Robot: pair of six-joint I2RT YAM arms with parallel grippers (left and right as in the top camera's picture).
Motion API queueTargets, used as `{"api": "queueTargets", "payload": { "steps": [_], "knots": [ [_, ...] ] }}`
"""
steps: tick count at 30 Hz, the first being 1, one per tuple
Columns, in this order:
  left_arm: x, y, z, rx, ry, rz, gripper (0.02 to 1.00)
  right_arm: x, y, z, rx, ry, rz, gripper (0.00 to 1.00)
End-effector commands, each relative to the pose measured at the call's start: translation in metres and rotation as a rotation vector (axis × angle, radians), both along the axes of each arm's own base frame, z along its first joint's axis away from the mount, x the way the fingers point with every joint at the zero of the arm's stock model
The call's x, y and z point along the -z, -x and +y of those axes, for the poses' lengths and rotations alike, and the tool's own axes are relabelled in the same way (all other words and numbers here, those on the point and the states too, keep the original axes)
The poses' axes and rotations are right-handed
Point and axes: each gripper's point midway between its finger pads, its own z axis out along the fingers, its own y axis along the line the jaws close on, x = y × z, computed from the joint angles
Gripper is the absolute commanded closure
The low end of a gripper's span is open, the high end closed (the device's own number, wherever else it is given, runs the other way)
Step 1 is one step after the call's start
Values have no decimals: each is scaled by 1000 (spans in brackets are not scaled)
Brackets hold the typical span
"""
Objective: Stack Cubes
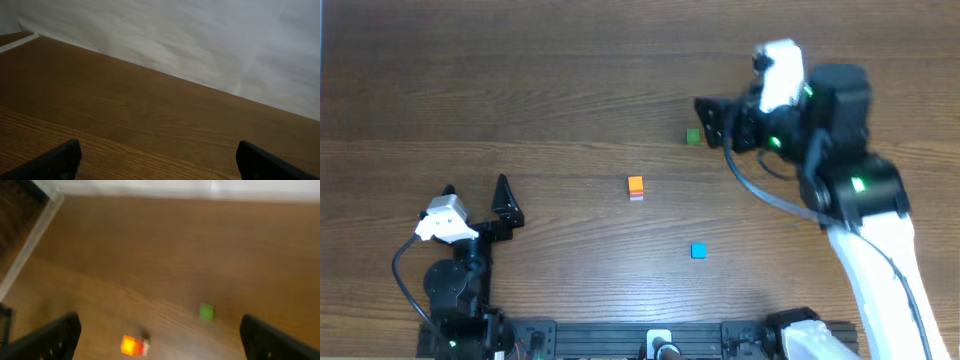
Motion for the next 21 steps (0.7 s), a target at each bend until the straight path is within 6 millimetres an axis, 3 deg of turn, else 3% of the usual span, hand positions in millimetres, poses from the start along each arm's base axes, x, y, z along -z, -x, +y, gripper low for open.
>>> {"api": "queueTargets", "payload": {
  "steps": [1,8,14,21],
  "knots": [
    [0,0,0,1,-14,-3,18,40,-28,16,47,139,140,7],
    [0,0,0,1,-14,-3,18,109,-48,48,123,219,327,7],
    [0,0,0,1,-14,-4,18,164,-60,37,271,274,452,9],
    [0,0,0,1,-14,-3,18,205,-66,22,303,323,538,9]
  ]
}}
